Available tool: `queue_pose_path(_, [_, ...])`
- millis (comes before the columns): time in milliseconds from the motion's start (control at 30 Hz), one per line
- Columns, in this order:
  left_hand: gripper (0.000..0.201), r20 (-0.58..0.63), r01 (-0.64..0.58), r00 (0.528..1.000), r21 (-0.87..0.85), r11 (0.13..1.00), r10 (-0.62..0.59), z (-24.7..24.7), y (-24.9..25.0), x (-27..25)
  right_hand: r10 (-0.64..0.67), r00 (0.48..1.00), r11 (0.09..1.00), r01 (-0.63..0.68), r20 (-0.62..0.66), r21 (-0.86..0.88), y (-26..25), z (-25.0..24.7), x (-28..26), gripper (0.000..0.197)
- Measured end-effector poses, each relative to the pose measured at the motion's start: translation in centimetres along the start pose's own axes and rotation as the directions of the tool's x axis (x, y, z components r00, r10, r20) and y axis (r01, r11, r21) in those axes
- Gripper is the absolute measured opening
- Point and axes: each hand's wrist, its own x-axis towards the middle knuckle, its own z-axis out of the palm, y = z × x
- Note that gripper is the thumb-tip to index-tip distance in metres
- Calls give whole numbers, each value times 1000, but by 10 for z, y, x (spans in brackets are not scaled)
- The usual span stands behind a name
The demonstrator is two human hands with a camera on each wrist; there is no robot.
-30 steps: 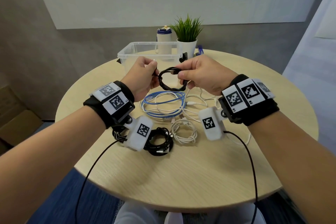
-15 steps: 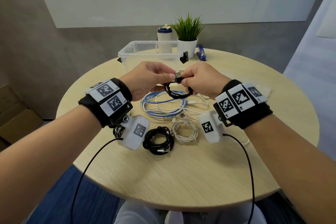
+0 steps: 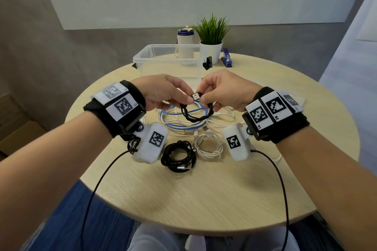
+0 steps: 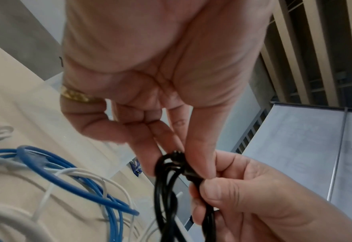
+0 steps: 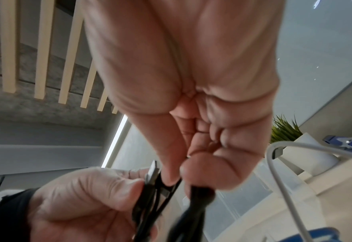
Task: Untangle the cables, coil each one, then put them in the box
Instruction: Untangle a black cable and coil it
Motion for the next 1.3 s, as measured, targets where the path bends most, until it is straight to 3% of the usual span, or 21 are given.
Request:
queue_pose_path(267, [19,79,34,996,-47,998,-31,5,6,1,1,1000,998,-3,30,70,3,4,0,20])
queue_pose_path(467, [23,161,86,984,-33,996,-80,7,-3,2,-6,975,976,-41,220,212,3,-3,-6,14])
queue_pose_path(567, [25,179,91,981,-58,994,-79,10,-6,4,-4,971,971,-53,239,232,2,-3,-6,11])
queue_pose_path(800, [16,203,-47,976,-137,990,74,7,-7,5,-6,983,979,-32,183,204,4,-2,-4,12])
queue_pose_path(1033, [16,152,-148,978,15,989,144,5,-14,6,-20,993,994,8,118,105,3,6,-2,13])
queue_pose_path(1300, [21,-87,-241,960,217,946,265,14,-18,13,-14,998,981,2,61,194,0,2,0,12])
